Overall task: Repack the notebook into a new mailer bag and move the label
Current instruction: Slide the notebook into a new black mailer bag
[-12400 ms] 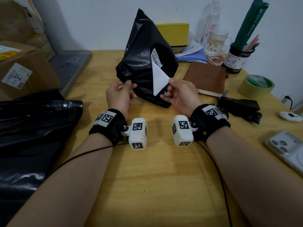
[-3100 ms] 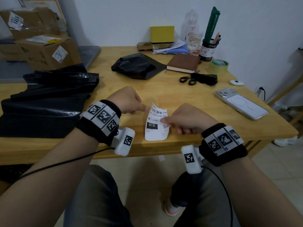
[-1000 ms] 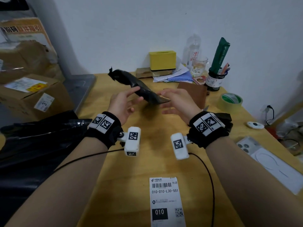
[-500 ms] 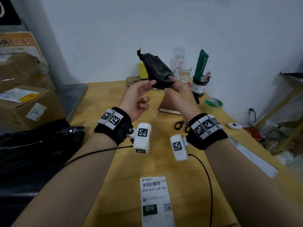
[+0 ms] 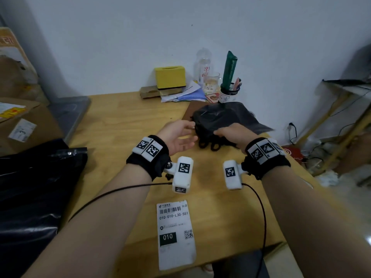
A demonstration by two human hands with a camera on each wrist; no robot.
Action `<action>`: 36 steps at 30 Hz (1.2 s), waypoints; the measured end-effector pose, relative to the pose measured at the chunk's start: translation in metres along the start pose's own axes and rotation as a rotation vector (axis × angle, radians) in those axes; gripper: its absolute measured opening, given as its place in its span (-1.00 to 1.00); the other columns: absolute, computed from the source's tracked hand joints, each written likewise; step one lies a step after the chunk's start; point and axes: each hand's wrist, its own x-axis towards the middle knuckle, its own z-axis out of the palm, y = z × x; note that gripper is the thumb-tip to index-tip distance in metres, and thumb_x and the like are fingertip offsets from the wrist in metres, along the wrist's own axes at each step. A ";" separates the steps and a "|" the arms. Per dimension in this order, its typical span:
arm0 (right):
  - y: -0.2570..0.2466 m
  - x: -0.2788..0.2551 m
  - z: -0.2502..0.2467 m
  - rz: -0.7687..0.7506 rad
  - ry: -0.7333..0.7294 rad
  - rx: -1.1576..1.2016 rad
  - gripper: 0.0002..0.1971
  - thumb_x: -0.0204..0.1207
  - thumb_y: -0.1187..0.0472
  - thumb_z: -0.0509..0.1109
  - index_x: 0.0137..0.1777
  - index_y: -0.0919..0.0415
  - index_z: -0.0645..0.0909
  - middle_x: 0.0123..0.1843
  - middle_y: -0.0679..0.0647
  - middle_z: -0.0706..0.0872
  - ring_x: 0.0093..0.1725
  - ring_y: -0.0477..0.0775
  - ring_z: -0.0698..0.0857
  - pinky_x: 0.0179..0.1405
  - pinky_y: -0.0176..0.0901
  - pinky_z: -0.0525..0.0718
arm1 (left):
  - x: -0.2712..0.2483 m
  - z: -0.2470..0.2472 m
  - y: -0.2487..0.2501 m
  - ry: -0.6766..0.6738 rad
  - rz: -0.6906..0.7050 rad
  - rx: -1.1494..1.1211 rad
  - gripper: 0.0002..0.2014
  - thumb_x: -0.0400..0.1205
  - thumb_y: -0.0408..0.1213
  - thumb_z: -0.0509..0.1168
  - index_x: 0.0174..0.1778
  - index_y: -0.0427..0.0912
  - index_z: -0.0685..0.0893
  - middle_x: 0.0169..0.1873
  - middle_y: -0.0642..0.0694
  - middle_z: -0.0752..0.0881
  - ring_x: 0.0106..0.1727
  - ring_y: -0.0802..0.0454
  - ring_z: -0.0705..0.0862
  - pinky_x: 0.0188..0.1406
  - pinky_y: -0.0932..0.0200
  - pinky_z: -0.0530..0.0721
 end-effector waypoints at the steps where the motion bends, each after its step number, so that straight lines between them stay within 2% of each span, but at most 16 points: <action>1: 0.001 -0.004 0.000 0.015 -0.034 -0.005 -0.34 0.37 -0.21 0.51 0.33 0.26 0.68 0.34 0.13 0.63 0.16 0.10 0.57 -0.05 -0.07 0.55 | -0.003 -0.002 -0.002 0.017 0.013 0.034 -0.75 0.65 -0.27 0.35 0.25 -0.14 0.73 0.16 -0.08 0.68 0.01 -0.11 0.75 -0.27 0.11 0.71; 3: -0.007 -0.013 0.001 0.029 -0.092 0.011 -0.54 0.55 -0.15 0.47 0.25 0.20 0.71 0.20 0.03 0.67 0.06 0.11 0.69 -0.21 -0.11 0.54 | -0.010 -0.008 0.000 0.117 0.100 0.139 -0.80 0.65 -0.28 0.35 0.16 -0.14 0.79 0.15 -0.05 0.72 0.08 -0.08 0.72 -0.10 0.07 0.66; 5: -0.018 -0.022 0.004 0.001 -0.131 0.020 -0.64 0.61 -0.12 0.43 0.16 0.16 0.74 0.26 0.08 0.71 -0.07 0.13 0.75 -0.28 -0.13 0.51 | -0.014 -0.016 0.002 0.269 0.257 0.229 -0.82 0.66 -0.36 0.31 0.03 -0.16 0.82 0.03 -0.02 0.74 0.08 -0.02 0.67 -0.01 0.11 0.55; 9: -0.046 -0.038 0.022 -0.091 -0.212 0.061 -0.65 0.63 -0.11 0.41 0.19 0.15 0.76 0.36 0.17 0.70 -0.11 0.18 0.84 -0.18 -0.06 0.63 | -0.021 -0.042 0.002 0.454 0.374 0.357 -0.78 0.62 -0.32 0.22 -0.16 -0.02 0.78 -0.13 0.12 0.72 0.03 0.04 0.63 0.09 0.14 0.52; 11: -0.057 -0.044 0.036 -0.131 -0.287 0.046 -0.67 0.65 -0.12 0.38 0.18 0.10 0.76 0.35 0.09 0.69 0.00 0.20 0.87 -0.09 -0.04 0.68 | -0.029 -0.066 -0.003 0.565 0.344 0.432 -0.80 0.51 -0.14 0.23 -0.15 0.09 0.78 0.07 0.10 0.73 0.29 -0.08 0.58 0.41 -0.06 0.48; 13: -0.066 -0.050 0.052 -0.156 -0.339 0.029 -0.67 0.66 -0.14 0.37 0.18 0.07 0.76 0.34 0.01 0.68 0.05 0.19 0.86 -0.01 -0.01 0.72 | -0.039 -0.095 -0.011 0.720 0.285 0.543 -0.75 0.51 -0.08 0.22 -0.03 0.13 0.78 0.32 0.00 0.64 0.52 -0.16 0.38 0.59 -0.26 0.24; 16: -0.077 -0.054 0.074 -0.177 -0.399 0.002 -0.67 0.66 -0.16 0.36 0.19 0.03 0.75 0.33 -0.02 0.68 0.05 0.15 0.86 0.06 0.04 0.77 | -0.058 -0.135 -0.024 0.883 0.143 0.664 -0.66 0.57 -0.09 0.20 0.18 0.05 0.78 0.55 -0.21 0.43 0.67 -0.24 0.13 0.64 -0.36 0.00; 19: -0.086 -0.058 0.094 -0.187 -0.452 -0.012 -0.68 0.65 -0.17 0.36 0.19 0.01 0.75 0.33 -0.04 0.71 0.06 0.13 0.86 0.12 0.05 0.79 | -0.073 -0.165 -0.033 0.920 -0.069 0.675 -0.50 0.62 -0.06 0.21 0.49 -0.08 0.53 0.72 -0.24 0.01 0.73 -0.28 -0.20 0.64 -0.39 -0.13; 21: -0.092 -0.060 0.104 -0.193 -0.474 -0.012 -0.69 0.66 -0.16 0.37 0.19 0.02 0.75 0.31 -0.03 0.72 0.06 0.13 0.86 0.16 0.08 0.78 | -0.069 -0.189 -0.041 0.896 -0.190 0.577 -0.35 0.51 0.08 0.32 0.54 -0.02 0.45 0.73 -0.23 -0.06 0.71 -0.35 -0.12 0.63 -0.40 0.00; 22: -0.094 -0.061 0.109 -0.195 -0.484 -0.012 -0.69 0.66 -0.15 0.37 0.19 0.02 0.75 0.30 -0.03 0.73 0.06 0.14 0.86 0.18 0.09 0.78 | -0.054 -0.211 -0.047 0.868 -0.233 0.514 -0.24 0.31 0.16 0.40 0.45 0.00 0.49 0.71 -0.25 0.01 0.67 -0.41 0.04 0.58 -0.42 0.15; 24: -0.097 -0.062 0.116 -0.197 -0.500 -0.013 -0.68 0.66 -0.15 0.37 0.19 0.03 0.75 0.29 -0.02 0.74 0.05 0.14 0.87 0.17 0.10 0.79 | 0.021 -0.286 -0.079 0.865 -0.235 0.392 -0.02 -0.09 0.16 0.43 0.35 0.00 0.55 0.59 -0.29 0.31 0.47 -0.41 0.43 0.36 -0.42 0.49; 25: -0.098 -0.062 0.118 -0.199 -0.505 -0.013 -0.68 0.66 -0.14 0.37 0.19 0.04 0.76 0.29 -0.02 0.74 0.05 0.14 0.87 0.17 0.11 0.79 | 0.040 -0.303 -0.087 0.856 -0.241 0.355 -0.03 -0.14 0.11 0.45 0.31 0.00 0.57 0.50 -0.28 0.45 0.36 -0.39 0.54 0.25 -0.39 0.57; 27: -0.098 -0.062 0.121 -0.198 -0.511 -0.011 -0.69 0.67 -0.13 0.37 0.19 0.06 0.76 0.28 -0.01 0.74 0.06 0.15 0.86 0.18 0.12 0.78 | 0.031 -0.291 -0.084 0.808 -0.244 0.347 -0.12 0.04 0.00 0.49 0.36 -0.10 0.55 0.41 -0.27 0.54 0.28 -0.40 0.60 0.23 -0.35 0.61; 29: -0.097 -0.061 0.121 -0.200 -0.516 -0.010 -0.68 0.67 -0.12 0.37 0.19 0.07 0.76 0.26 0.00 0.75 0.06 0.16 0.86 0.21 0.14 0.77 | -0.001 -0.257 -0.071 0.757 -0.221 0.394 -0.19 0.22 -0.07 0.47 0.44 -0.21 0.50 0.42 -0.27 0.51 0.38 -0.38 0.53 0.35 -0.30 0.55; 33: -0.092 -0.058 0.118 -0.193 -0.511 -0.001 -0.69 0.67 -0.11 0.37 0.19 0.08 0.76 0.25 0.01 0.77 0.05 0.17 0.87 0.24 0.16 0.76 | 0.010 -0.254 -0.078 0.775 -0.234 0.485 -0.02 -0.10 0.00 0.43 0.38 -0.08 0.60 0.46 -0.29 0.48 0.42 -0.38 0.47 0.38 -0.33 0.51; 36: -0.089 -0.057 0.115 -0.190 -0.502 0.012 -0.68 0.67 -0.11 0.37 0.19 0.10 0.76 0.24 0.02 0.77 0.05 0.18 0.87 0.23 0.16 0.75 | -0.013 -0.223 -0.061 0.815 -0.216 0.498 -0.22 0.27 -0.08 0.34 0.49 -0.16 0.49 0.50 -0.34 0.38 0.44 -0.40 0.42 0.44 -0.28 0.45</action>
